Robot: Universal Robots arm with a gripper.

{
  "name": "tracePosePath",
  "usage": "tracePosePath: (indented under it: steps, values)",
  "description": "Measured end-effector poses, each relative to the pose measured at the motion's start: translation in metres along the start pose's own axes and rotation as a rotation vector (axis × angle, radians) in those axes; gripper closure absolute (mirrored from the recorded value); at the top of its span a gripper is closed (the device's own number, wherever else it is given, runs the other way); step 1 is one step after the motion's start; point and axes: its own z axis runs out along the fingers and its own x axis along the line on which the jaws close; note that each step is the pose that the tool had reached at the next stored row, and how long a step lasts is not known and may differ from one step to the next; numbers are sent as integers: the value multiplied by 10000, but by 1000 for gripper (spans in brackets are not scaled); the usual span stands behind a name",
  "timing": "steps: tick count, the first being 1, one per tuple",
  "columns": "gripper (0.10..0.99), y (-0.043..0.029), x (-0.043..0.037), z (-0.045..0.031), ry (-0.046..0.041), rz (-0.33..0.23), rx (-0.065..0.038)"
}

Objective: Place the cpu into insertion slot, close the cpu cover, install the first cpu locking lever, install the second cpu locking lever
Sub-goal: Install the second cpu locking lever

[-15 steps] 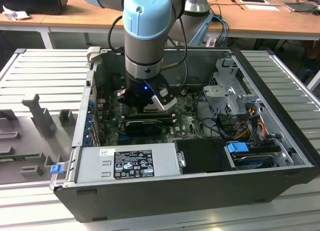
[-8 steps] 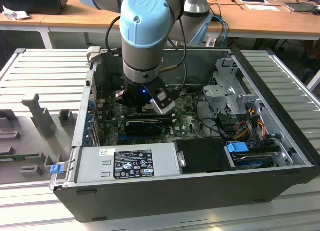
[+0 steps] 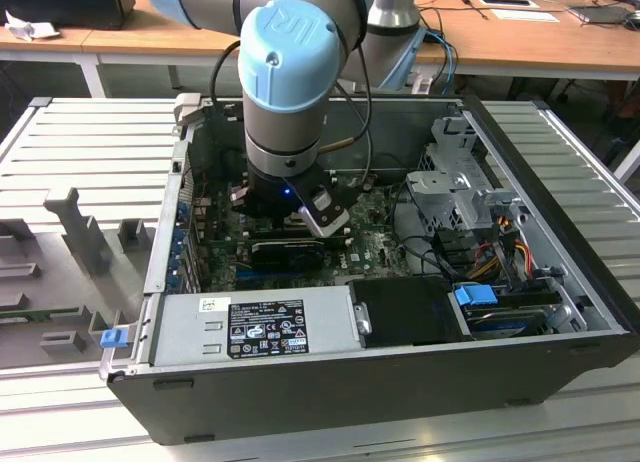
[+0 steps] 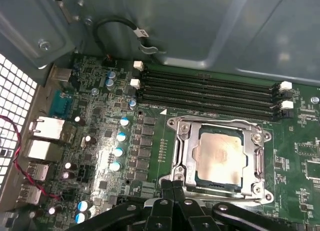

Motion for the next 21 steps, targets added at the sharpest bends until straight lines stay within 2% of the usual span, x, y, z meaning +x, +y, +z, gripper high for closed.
tracePosePath:
  steps: [1,4,6,8,11,12,14,16,17,21]
  values:
    - [980,-4,1,12,-2,0,-16]
    - [980,-20,9,59,-21,-4,-160]
    - [980,-26,15,85,-45,-6,-325]
    - [980,-37,22,117,-62,-11,-436]
    - [980,-35,30,115,-67,-12,-455]
    - [980,-30,30,101,-68,-13,-456]
    - [980,-3,30,24,-68,-11,-456]
    - [980,42,26,-99,-68,-11,-456]
    - [980,53,25,-131,-68,-11,-456]
    - [980,71,24,-185,-69,-11,-457]
